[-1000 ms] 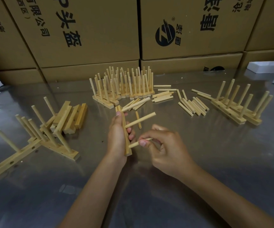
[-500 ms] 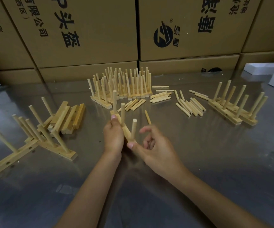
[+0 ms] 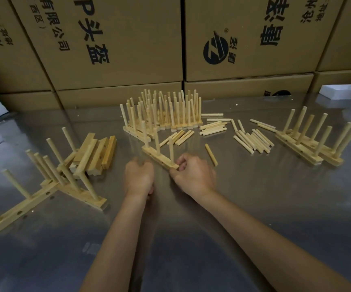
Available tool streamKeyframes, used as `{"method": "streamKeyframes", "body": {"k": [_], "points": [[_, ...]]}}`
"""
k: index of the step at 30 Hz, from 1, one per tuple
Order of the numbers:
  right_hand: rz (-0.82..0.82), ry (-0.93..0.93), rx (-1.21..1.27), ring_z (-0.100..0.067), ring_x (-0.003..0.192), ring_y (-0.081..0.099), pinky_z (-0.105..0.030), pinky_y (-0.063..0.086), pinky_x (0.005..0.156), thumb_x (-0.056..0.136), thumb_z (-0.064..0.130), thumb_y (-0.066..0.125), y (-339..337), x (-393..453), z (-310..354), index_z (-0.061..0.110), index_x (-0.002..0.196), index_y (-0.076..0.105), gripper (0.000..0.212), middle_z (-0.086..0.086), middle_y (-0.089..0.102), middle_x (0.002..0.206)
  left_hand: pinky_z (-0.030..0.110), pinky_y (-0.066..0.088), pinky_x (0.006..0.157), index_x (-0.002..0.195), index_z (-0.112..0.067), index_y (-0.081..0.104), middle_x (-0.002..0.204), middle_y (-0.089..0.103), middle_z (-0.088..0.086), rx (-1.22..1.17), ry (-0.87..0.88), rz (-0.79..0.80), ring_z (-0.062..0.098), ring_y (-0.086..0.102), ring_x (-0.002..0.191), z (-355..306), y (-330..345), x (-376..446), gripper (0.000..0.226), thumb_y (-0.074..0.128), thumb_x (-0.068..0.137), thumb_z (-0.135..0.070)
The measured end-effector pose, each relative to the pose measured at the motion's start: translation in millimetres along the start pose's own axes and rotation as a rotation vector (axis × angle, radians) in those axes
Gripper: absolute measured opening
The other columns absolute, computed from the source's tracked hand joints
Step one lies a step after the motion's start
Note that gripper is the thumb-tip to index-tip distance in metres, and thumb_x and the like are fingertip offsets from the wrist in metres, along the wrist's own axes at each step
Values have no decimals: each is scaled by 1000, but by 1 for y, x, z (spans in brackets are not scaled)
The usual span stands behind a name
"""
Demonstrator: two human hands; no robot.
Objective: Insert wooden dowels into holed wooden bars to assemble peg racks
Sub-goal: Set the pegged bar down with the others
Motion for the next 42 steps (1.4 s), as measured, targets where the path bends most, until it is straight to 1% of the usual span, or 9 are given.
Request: {"method": "streamKeyframes", "body": {"k": [4,7,11,16,26,28,30,37,42], "points": [[6,44,52,-14,94,64,-27,34,72,82,44,70,20,31,12,33,86,61,15,17,61,76,22,35,40,129,-13,54,95,62,15,-15,16,6,23,54,62,-2,3,3,37,43,94,-15],[-13,59,61,-16,111,61,-26,31,79,83,46,70,31,53,18,36,103,70,22,10,70,105,22,36,40,120,-13,59,102,64,17,-6,13,20,26,56,70,0,5,7,31,44,93,-15],[-41,50,34,-17,113,61,-26,32,80,86,45,67,42,73,25,37,111,71,26,7,71,112,41,54,64,117,-12,61,103,65,16,-19,6,27,37,62,83,2,6,11,30,46,92,-15],[-80,41,-23,-20,110,62,-27,29,77,89,43,65,45,86,28,30,110,70,25,1,71,107,53,54,90,110,-16,63,107,67,15,-11,-2,8,42,63,107,2,5,11,22,47,94,-17],[-100,87,-54,-25,104,64,-30,34,74,86,44,65,43,89,27,17,112,55,39,-4,69,104,23,39,42,106,-20,63,86,62,11,-82,73,-43,26,54,55,-2,2,13,22,43,97,-15],[-95,106,-24,-25,103,64,-30,34,74,85,39,63,42,88,24,20,107,55,31,-2,69,102,40,56,60,102,-20,62,97,66,18,-97,152,-110,39,64,75,-9,-4,12,23,43,95,-9],[-82,123,26,-23,101,64,-28,33,74,84,37,62,43,87,20,23,101,59,22,1,69,99,53,54,83,100,-18,63,106,66,20,-79,221,-171,43,64,92,-15,-9,10,23,44,94,-6],[-63,98,176,-24,95,63,-31,42,75,85,31,57,41,75,21,27,101,59,16,1,69,92,46,51,86,101,-16,67,107,66,16,-66,287,-188,36,62,95,-17,-8,11,27,45,93,-4],[6,-276,104,-17,76,60,-33,44,66,90,26,54,41,35,63,28,100,57,11,10,59,70,21,42,81,106,-18,61,111,62,3,-176,377,-290,18,57,100,-25,-20,-2,22,44,97,-7]]}}
Point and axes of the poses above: each hand's wrist, its own x-axis towards the middle knuckle, its own y-axis out of the palm, z = x × y, the point moved 9 cm from there along x, towards the middle knuckle
